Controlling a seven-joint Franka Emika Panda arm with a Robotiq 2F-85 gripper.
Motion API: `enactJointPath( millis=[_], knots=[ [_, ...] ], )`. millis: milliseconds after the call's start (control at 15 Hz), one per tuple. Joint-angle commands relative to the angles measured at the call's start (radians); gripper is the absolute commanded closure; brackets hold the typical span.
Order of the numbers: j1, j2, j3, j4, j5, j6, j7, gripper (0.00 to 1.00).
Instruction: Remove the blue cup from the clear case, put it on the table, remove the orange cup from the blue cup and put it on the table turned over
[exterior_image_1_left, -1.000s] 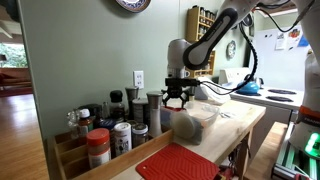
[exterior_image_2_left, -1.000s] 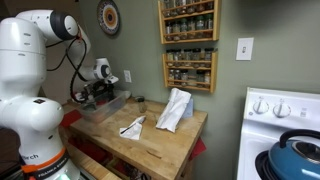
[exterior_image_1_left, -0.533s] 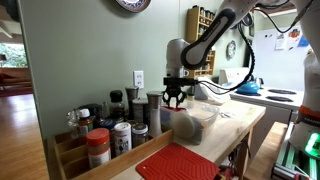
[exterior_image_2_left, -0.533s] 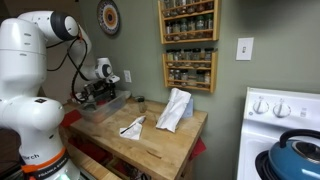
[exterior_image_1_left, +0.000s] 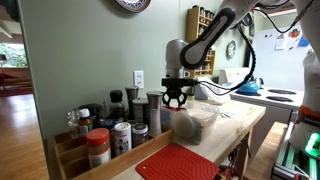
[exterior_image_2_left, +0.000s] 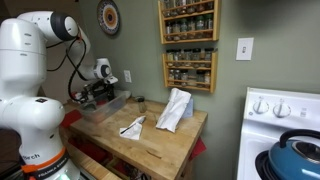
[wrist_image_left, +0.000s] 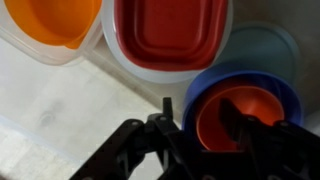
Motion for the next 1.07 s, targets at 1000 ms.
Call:
enactJointPath(
  millis=[1000],
  knots=[
    [-0.030, -0.129, -0.001, -0.022, 0.099, -0.054, -0.080, 0.98]
  ],
)
